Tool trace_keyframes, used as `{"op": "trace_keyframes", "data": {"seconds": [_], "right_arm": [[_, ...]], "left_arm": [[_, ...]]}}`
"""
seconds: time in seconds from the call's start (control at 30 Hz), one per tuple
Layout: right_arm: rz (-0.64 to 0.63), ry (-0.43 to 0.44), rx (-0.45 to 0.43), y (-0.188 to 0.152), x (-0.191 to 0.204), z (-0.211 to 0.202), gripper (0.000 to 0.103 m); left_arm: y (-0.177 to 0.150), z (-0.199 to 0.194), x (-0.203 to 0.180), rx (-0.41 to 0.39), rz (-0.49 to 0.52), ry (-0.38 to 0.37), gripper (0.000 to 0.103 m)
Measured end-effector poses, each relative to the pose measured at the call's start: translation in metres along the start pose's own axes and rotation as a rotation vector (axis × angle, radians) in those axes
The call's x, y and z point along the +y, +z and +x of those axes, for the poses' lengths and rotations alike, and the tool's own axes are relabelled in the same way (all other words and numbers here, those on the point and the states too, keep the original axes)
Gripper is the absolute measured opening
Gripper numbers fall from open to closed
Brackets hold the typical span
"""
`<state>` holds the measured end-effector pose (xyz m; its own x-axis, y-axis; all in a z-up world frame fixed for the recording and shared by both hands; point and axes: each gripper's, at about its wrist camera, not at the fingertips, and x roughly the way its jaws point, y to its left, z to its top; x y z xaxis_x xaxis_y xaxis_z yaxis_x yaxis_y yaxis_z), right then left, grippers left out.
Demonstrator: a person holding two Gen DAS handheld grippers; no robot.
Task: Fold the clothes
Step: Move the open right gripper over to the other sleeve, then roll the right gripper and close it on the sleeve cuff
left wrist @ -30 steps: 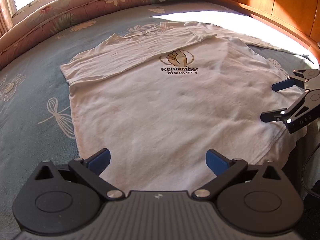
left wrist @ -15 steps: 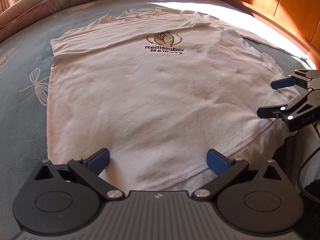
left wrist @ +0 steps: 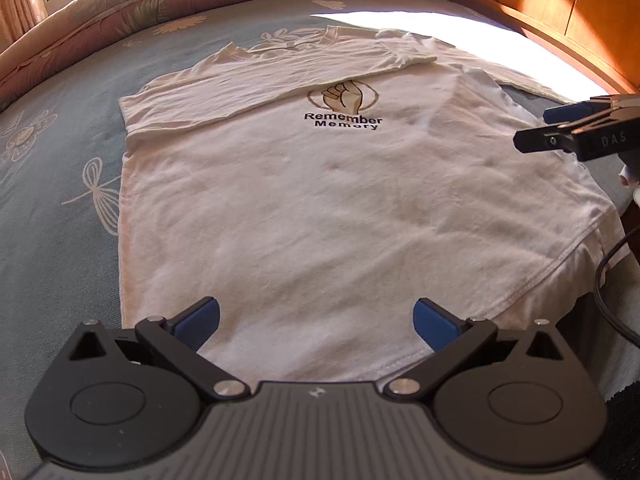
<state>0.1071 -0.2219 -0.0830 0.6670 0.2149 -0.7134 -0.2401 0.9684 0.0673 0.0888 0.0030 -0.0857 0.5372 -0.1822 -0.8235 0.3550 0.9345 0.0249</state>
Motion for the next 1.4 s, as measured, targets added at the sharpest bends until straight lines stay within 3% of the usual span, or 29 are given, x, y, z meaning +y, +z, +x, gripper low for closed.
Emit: {"op": "trace_keyframes", "data": {"seconds": [0.07,0.17,0.33,0.4,0.5,0.67,0.83,0.97,1.1,1.17,1.23,1.3,1.4], "right_arm": [[0.022,-0.007,-0.003,0.016,-0.010,0.025,0.103],[0.119,-0.001,0.076,0.016,-0.025,0.057,0.103],[0.109,-0.031,-0.014,-0.024,-0.020,0.036,0.103],[0.094,-0.041,-0.008,-0.030,-0.021,0.029,0.103],[0.174,-0.035,0.022,-0.020,-0.038,0.022,0.103],[0.349,0.022,-0.058,0.018,-0.081,0.023,0.103],[0.283,-0.015,-0.142,0.085,-0.103,0.055,0.103],[0.422,0.007,-0.127,0.106,-0.143,0.094,0.103],[0.544,-0.011,-0.085,0.082,-0.183,0.108,0.103],[0.582,0.060,-0.145,0.058,-0.200,0.094,0.103],[0.637,0.068,-0.159,0.043,-0.215,0.076,0.103],[0.672,0.039,-0.167,0.033,-0.227,0.061,0.103],[0.694,-0.048,-0.172,0.027,-0.245,0.036,0.103]], "left_arm": [[0.000,-0.003,0.003,-0.001,-0.023,0.011,0.102],[-0.005,-0.008,0.009,0.001,-0.069,0.017,0.102],[-0.003,-0.002,0.009,-0.003,-0.063,-0.009,0.102],[0.004,0.006,0.004,-0.009,-0.038,-0.010,0.102],[0.016,0.015,-0.001,-0.024,-0.025,-0.051,0.102],[0.018,0.033,-0.004,-0.002,-0.043,-0.080,0.102],[0.013,0.032,-0.005,-0.016,-0.012,-0.078,0.102],[0.015,0.032,-0.004,-0.007,-0.019,-0.079,0.102],[0.015,0.033,-0.005,-0.003,-0.002,-0.077,0.102],[0.014,0.034,-0.006,-0.005,0.005,-0.071,0.102],[0.016,0.034,-0.008,0.001,-0.001,-0.059,0.102],[0.023,0.033,-0.010,0.024,-0.028,-0.049,0.102],[0.031,0.025,-0.013,-0.016,-0.059,-0.114,0.102]]}}
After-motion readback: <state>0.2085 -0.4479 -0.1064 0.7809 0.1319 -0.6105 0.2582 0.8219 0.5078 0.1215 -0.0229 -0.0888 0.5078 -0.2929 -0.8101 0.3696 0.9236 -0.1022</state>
